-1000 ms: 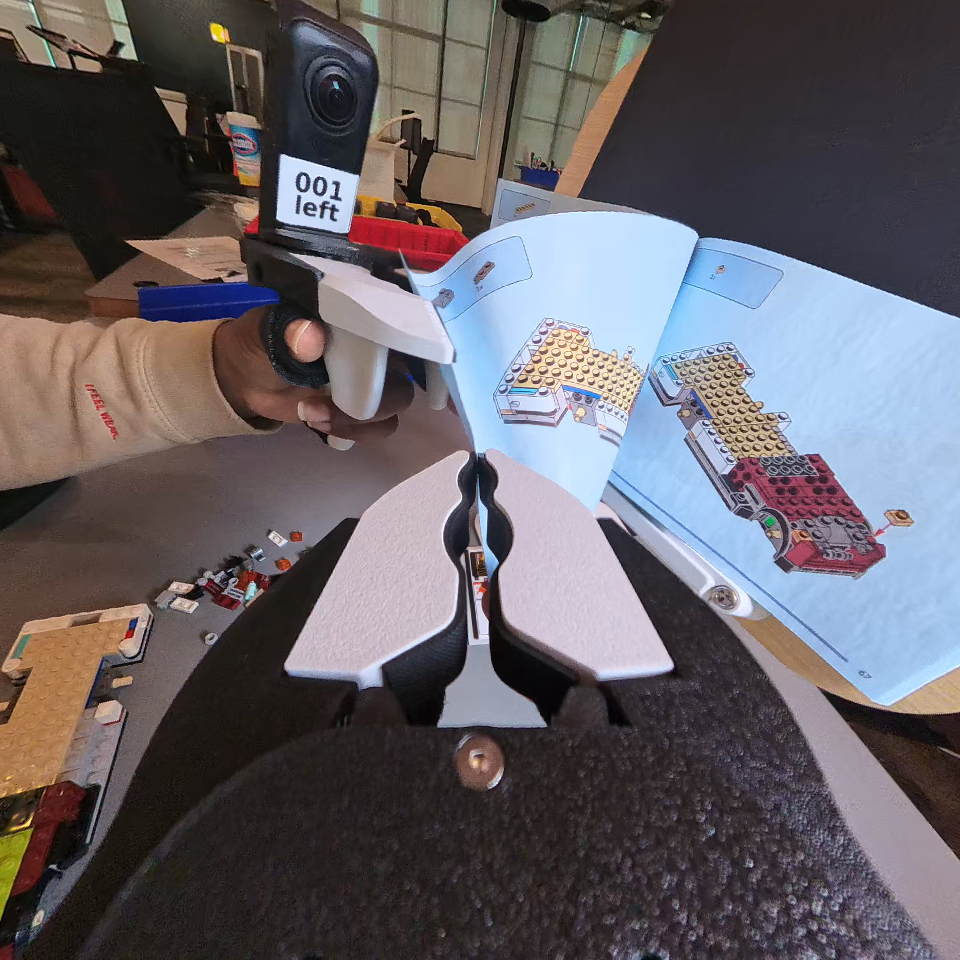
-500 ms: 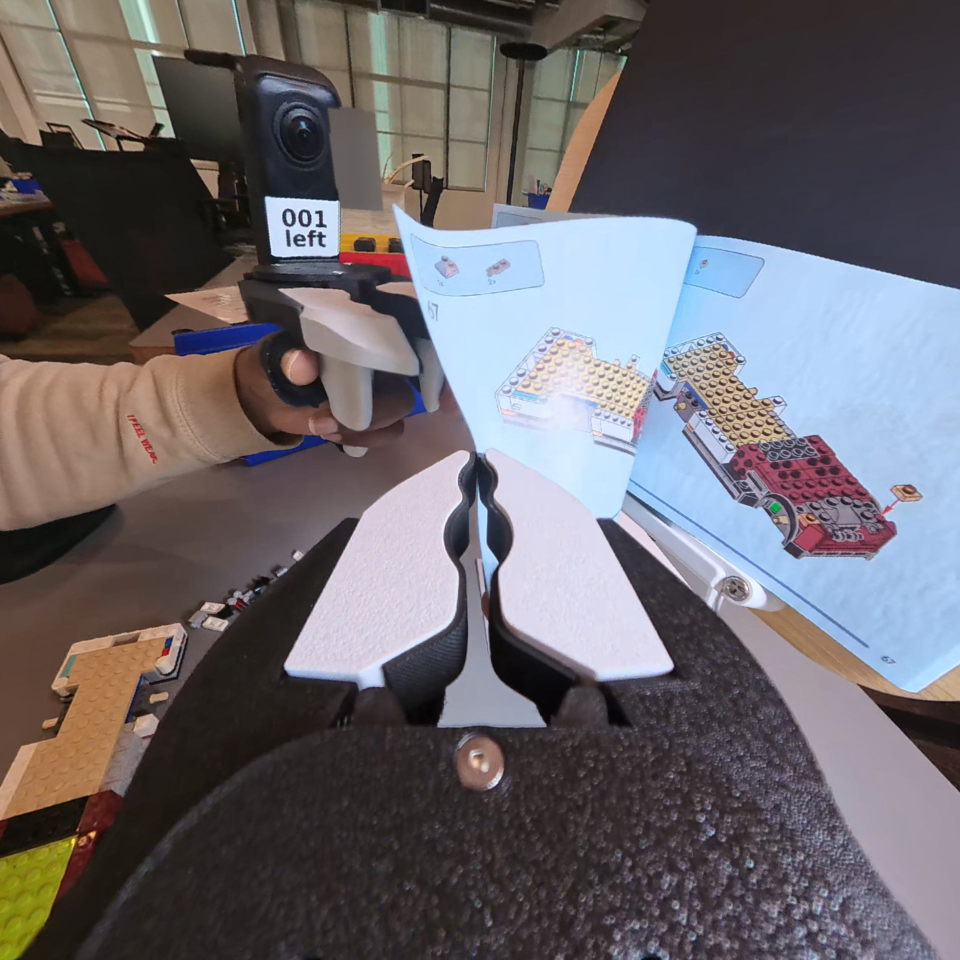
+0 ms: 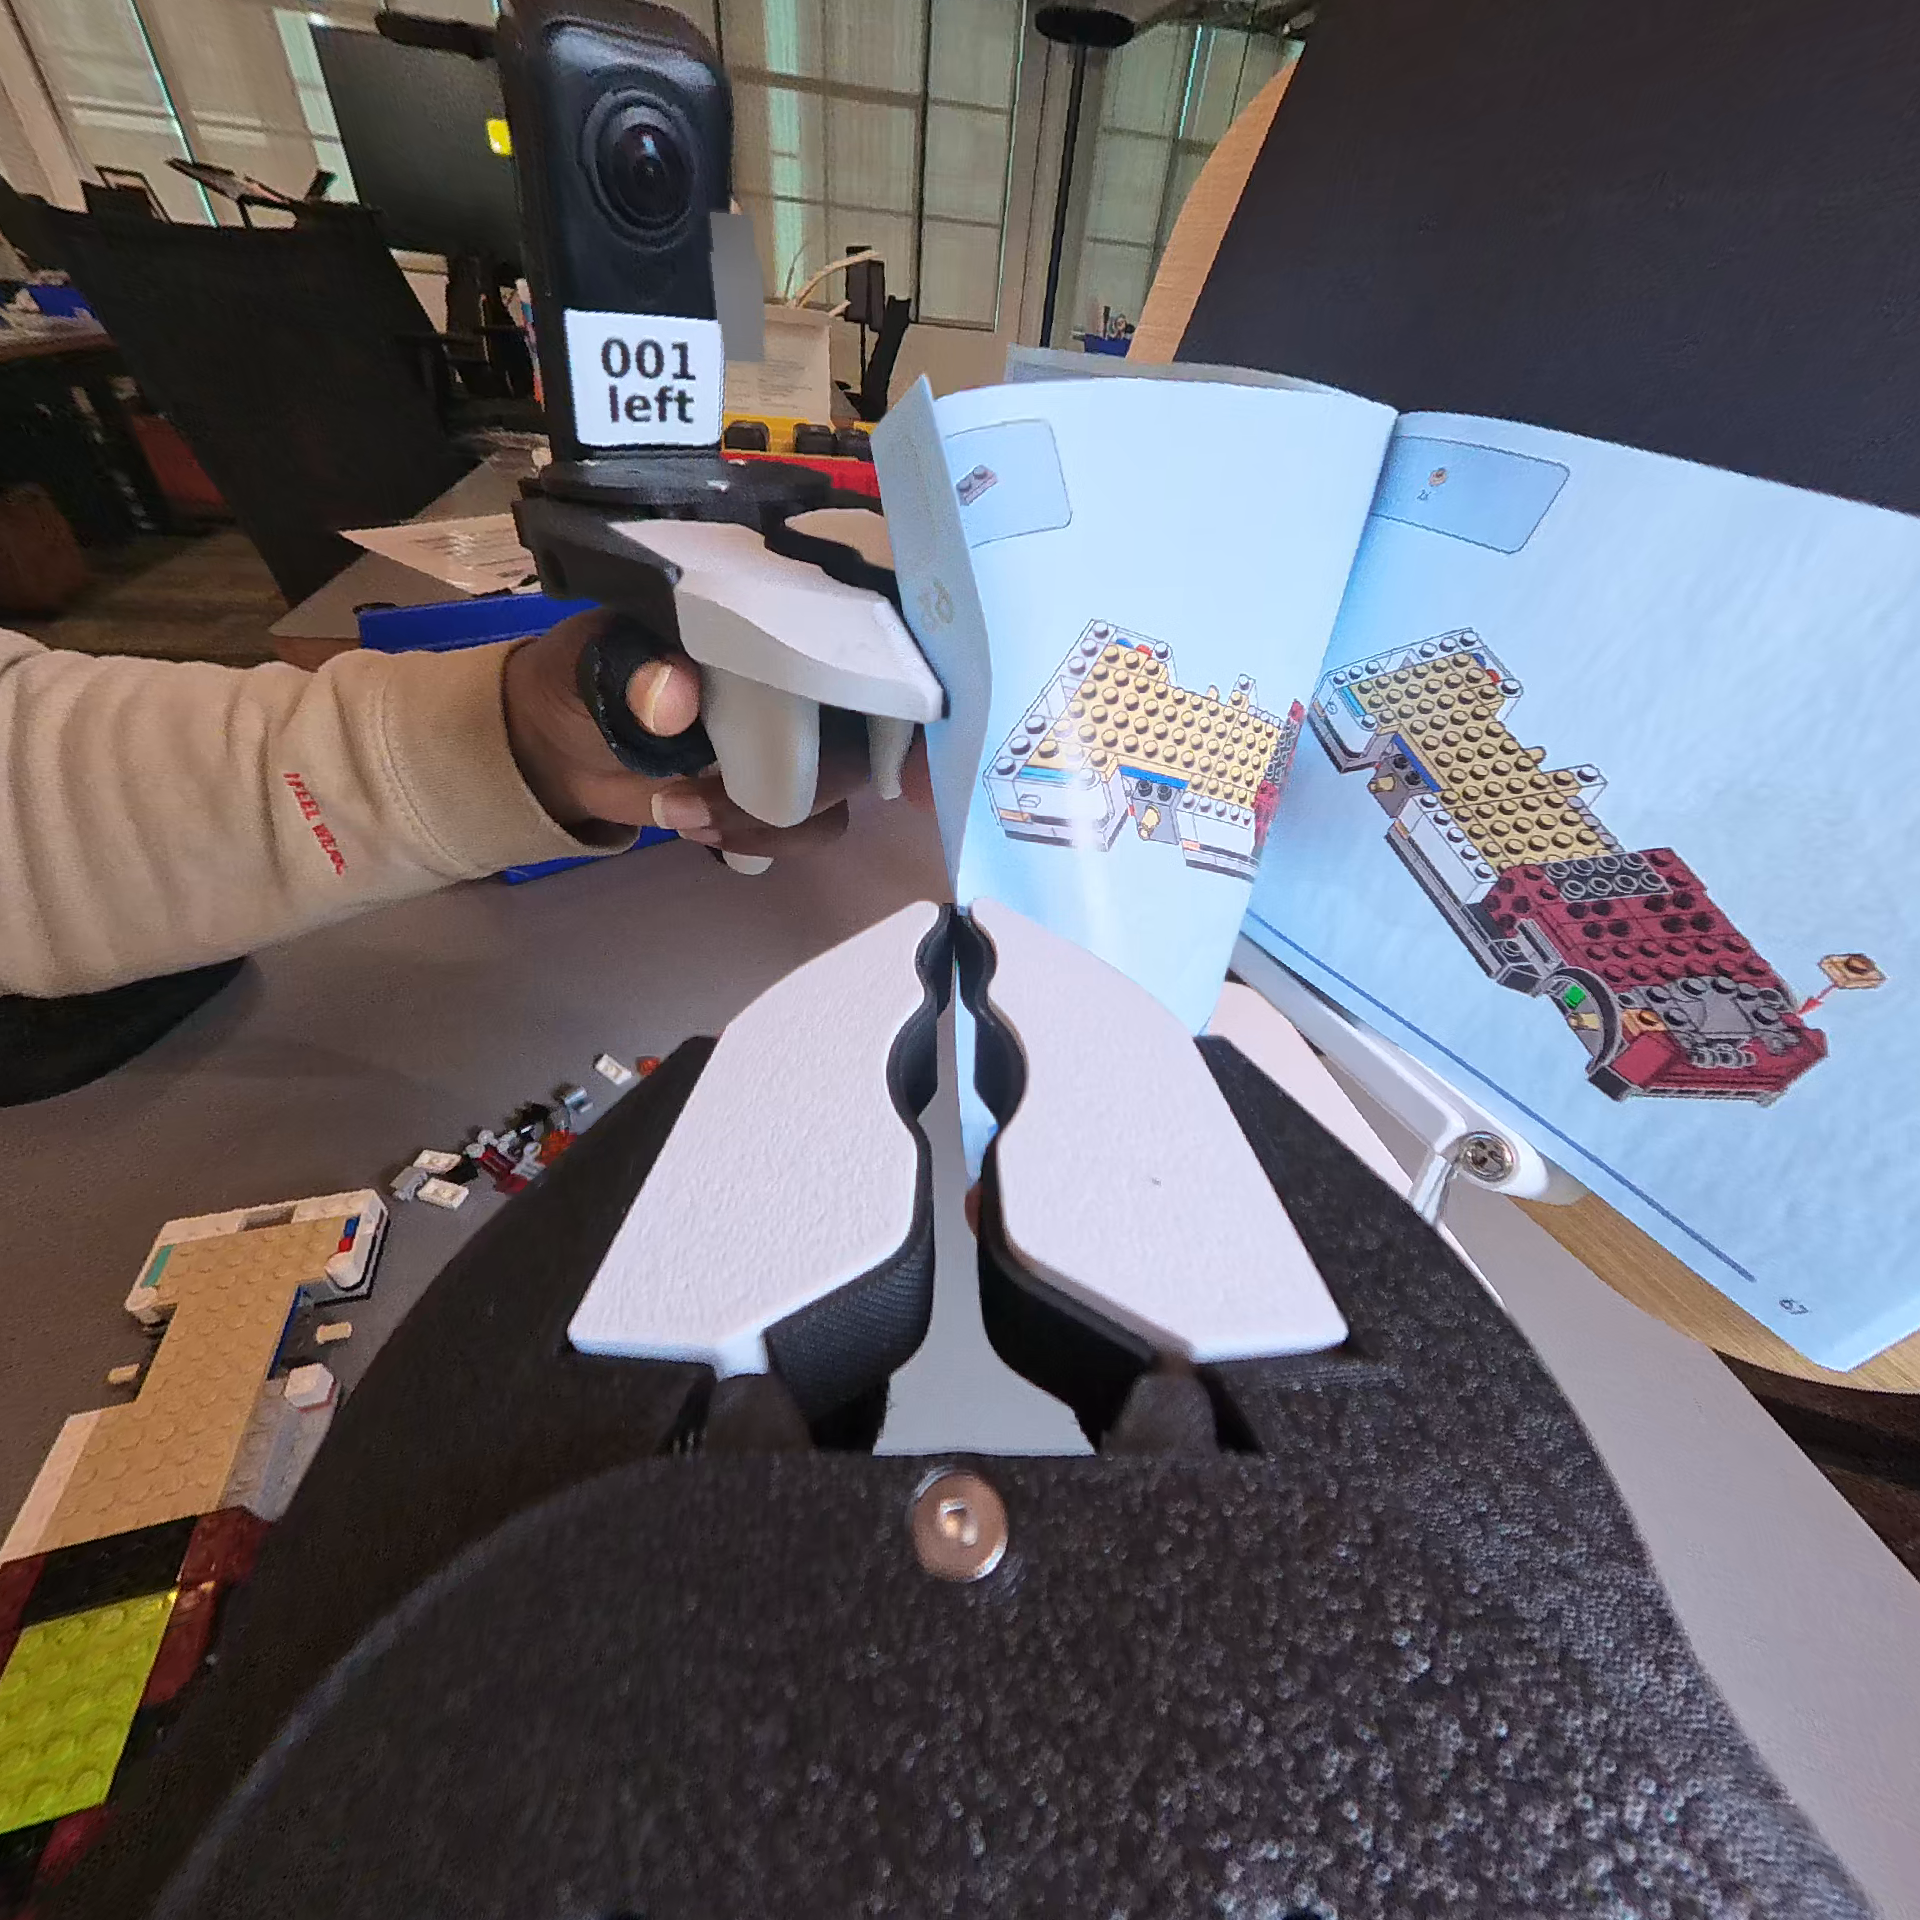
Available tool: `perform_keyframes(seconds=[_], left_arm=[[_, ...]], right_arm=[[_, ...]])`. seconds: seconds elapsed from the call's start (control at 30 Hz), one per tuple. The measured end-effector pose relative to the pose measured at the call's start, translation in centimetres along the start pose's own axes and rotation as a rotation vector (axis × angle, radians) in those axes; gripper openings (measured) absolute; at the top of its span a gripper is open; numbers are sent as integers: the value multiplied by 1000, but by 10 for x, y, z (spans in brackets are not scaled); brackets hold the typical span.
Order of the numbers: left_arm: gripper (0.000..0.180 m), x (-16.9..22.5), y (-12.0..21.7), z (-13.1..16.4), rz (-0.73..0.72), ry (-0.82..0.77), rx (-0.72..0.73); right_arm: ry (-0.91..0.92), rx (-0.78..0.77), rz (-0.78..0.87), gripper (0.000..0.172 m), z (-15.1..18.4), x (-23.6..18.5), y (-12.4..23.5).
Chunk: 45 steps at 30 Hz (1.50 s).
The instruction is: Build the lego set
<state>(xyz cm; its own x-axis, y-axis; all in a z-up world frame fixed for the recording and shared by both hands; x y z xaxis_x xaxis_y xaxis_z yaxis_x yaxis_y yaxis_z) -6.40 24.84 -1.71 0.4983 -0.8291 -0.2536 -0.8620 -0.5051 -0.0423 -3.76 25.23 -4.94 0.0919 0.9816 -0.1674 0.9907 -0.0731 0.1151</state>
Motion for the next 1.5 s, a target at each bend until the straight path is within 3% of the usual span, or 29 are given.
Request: perform_keyframes(seconds=[0.23, 0.3, 0.4, 0.73, 0.87, 0.9, 1.1, 1.5], left_arm=[[5, 1, 0, 2, 26, -21, -19], [6, 2, -3, 2, 33, -21, -25], [7, 2, -3, 2, 39, -33, -23], [0, 0, 3, 9, 27, -29, -49], [33, 3, -5, 3, 21, -39, -38], [34, 1, -8, 2, 5, -38, -38], [8, -2, -13, 0, -1, -45, -22], [3, -7, -1, 10, 5, -62, -67]], right_arm=[[71, -124, -52, 20, -8, -8, 3], [82, -162, -66, 17, -10, -10, -2], [92, -177, -75, 1, -13, -10, -5], [-63, -65, -133, 0, -18, 3, 9], [-53, -63, -117, 0, -17, 2, 8], [-48, -70, -115, 0, -16, 2, 7], [-29, -68, -114, 0, -14, -1, 5], [-113, -14, -168, 0, -18, 9, 9]])
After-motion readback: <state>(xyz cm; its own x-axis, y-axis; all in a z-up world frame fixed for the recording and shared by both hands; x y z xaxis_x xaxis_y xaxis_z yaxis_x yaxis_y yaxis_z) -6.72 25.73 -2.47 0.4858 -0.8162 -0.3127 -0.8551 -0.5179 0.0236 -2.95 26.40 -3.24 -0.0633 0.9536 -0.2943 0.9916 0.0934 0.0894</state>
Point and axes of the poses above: each gripper's, where its closed fingertips meet, y back along the fingers, z out of its underside, x = y × z across the jaws, the point moved 1 cm from there along y, back along the fingers, and after that the axes turned 15 degrees about -y, right-handed, at the moved point
